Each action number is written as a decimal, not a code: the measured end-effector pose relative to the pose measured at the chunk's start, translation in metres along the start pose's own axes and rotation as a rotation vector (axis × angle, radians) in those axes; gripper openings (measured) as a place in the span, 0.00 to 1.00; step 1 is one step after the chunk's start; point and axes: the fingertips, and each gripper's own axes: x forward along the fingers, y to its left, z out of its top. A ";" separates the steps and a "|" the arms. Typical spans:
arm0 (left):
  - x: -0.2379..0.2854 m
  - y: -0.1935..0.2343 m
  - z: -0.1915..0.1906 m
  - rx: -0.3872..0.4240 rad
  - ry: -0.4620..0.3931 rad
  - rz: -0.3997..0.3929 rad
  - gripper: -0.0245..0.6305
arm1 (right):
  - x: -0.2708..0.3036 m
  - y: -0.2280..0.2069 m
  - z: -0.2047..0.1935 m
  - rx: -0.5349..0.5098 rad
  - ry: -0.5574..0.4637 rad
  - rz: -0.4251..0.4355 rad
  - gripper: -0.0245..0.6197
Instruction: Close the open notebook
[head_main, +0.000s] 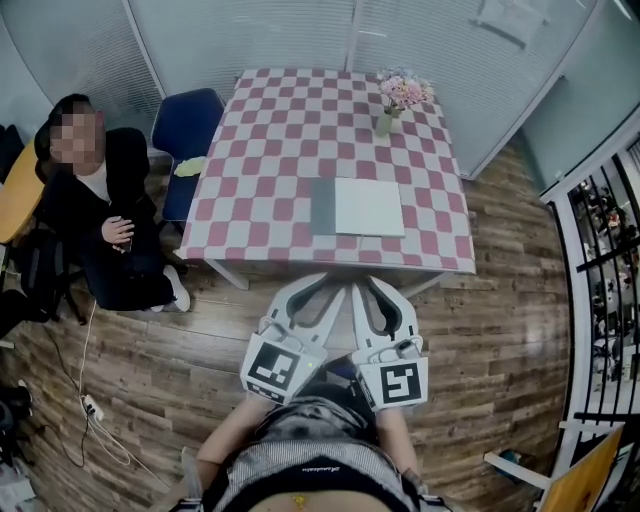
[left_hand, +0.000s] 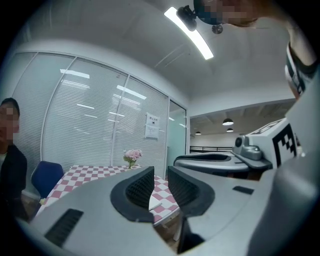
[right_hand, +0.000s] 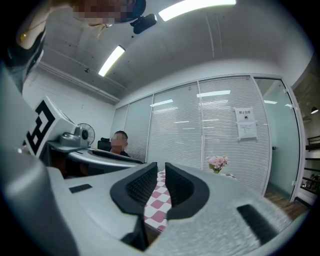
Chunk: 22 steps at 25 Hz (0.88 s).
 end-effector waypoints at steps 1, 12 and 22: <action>0.003 0.000 0.000 0.002 -0.003 0.007 0.13 | 0.001 -0.003 0.000 0.000 -0.003 0.006 0.12; 0.024 -0.005 0.004 0.015 -0.020 0.051 0.13 | 0.005 -0.030 0.005 -0.017 -0.034 0.025 0.12; 0.041 -0.003 0.000 0.000 -0.016 0.019 0.13 | 0.012 -0.039 0.001 -0.012 -0.023 0.006 0.12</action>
